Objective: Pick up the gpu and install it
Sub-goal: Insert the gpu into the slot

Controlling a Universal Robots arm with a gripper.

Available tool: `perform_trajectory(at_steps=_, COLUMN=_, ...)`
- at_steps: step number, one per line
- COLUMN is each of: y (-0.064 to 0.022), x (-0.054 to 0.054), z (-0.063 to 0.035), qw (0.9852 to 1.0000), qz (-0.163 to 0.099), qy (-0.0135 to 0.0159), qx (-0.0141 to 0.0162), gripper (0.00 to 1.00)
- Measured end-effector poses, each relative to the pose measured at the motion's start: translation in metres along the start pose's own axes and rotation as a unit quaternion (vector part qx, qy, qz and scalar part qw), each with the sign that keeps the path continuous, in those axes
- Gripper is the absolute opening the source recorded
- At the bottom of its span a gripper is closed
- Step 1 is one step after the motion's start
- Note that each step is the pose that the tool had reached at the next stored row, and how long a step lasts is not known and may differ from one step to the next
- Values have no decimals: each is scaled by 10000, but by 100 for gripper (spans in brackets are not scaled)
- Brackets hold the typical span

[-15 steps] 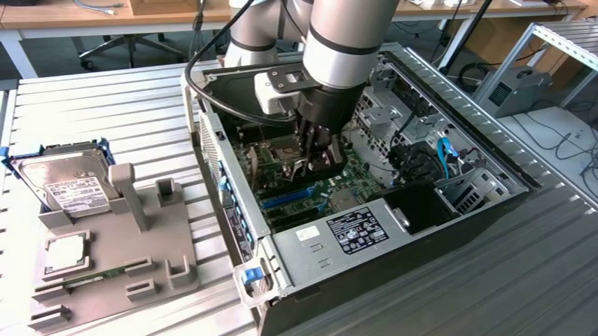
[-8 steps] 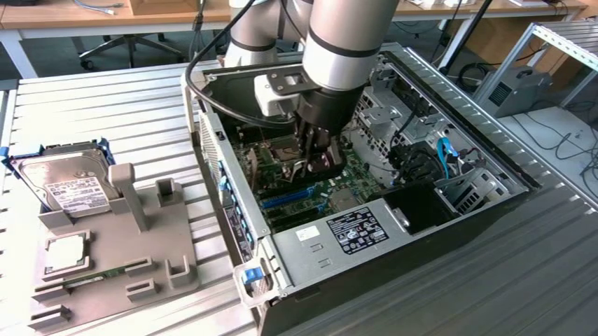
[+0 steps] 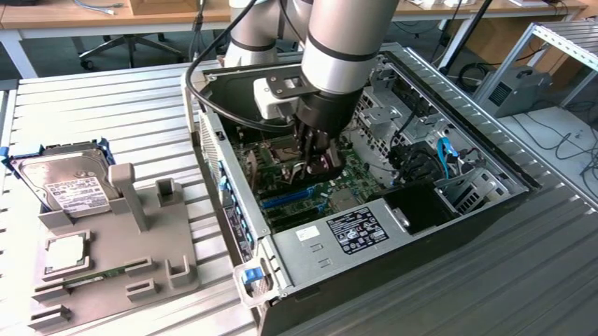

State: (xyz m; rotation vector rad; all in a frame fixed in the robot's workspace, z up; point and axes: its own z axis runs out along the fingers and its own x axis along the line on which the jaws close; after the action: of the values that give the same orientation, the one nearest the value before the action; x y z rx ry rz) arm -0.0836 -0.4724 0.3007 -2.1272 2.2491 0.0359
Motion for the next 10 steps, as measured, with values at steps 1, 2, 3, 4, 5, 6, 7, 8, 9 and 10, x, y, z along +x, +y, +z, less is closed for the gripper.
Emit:
perform_trajectory(at_steps=1, y=0, x=0, z=7, qw=10000, qz=0, qy=0, qx=0, gripper=26)
perform_trajectory(at_steps=2, y=0, x=1, z=14, qw=10000, qz=0, qy=0, qx=0, gripper=26)
perform_trajectory(at_steps=3, y=0, x=1, z=21, qw=10000, qz=0, qy=1, qx=0, gripper=26)
perform_trajectory(at_steps=4, y=0, x=2, z=30, qw=10000, qz=0, qy=2, qx=0, gripper=26)
perform_trajectory(at_steps=5, y=1, x=2, z=42, qw=10000, qz=0, qy=2, qx=0, gripper=26)
perform_trajectory(at_steps=6, y=1, x=4, z=70, qw=10000, qz=0, qy=3, qx=0, gripper=26)
perform_trajectory(at_steps=7, y=6, x=5, z=88, qw=10000, qz=1, qy=3, qx=0, gripper=26)
perform_trajectory(at_steps=8, y=11, x=5, z=98, qw=10000, qz=1, qy=3, qx=0, gripper=26)
perform_trajectory(at_steps=9, y=18, x=6, z=107, qw=10000, qz=0, qy=3, qx=0, gripper=26)
perform_trajectory(at_steps=10, y=27, x=7, z=118, qw=10000, qz=0, qy=3, qx=0, gripper=26)
